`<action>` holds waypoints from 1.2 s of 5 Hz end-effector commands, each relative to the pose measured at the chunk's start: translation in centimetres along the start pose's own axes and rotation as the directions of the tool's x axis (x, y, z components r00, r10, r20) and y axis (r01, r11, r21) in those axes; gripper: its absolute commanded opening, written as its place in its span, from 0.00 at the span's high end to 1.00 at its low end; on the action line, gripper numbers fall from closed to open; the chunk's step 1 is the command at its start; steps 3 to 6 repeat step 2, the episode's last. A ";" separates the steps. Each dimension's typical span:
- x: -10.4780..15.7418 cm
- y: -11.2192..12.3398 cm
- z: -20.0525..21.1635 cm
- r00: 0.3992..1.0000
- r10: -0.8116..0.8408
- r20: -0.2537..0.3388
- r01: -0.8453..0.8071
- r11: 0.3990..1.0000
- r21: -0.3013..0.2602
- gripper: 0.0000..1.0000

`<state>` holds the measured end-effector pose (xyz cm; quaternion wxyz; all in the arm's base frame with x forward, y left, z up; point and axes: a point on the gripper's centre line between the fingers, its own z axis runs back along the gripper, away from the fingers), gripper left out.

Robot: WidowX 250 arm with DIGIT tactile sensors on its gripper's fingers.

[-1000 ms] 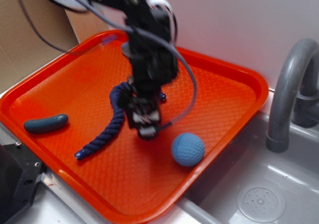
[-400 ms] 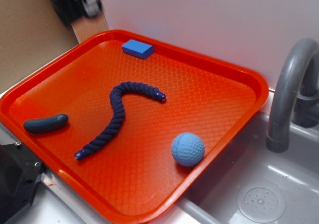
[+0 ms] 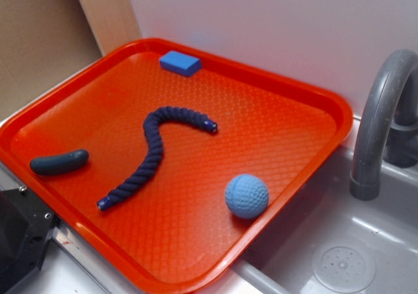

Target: Grab the black box.

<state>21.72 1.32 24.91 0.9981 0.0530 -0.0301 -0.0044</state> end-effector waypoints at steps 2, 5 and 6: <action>-1.2 -2.3 0.4 0.999 -0.020 0.028 0.021 1.000 -0.020 1.00; -1.2 -2.3 0.4 0.999 -0.020 0.028 0.021 1.000 -0.020 1.00; -1.2 -2.3 0.4 0.999 -0.020 0.028 0.021 1.000 -0.020 1.00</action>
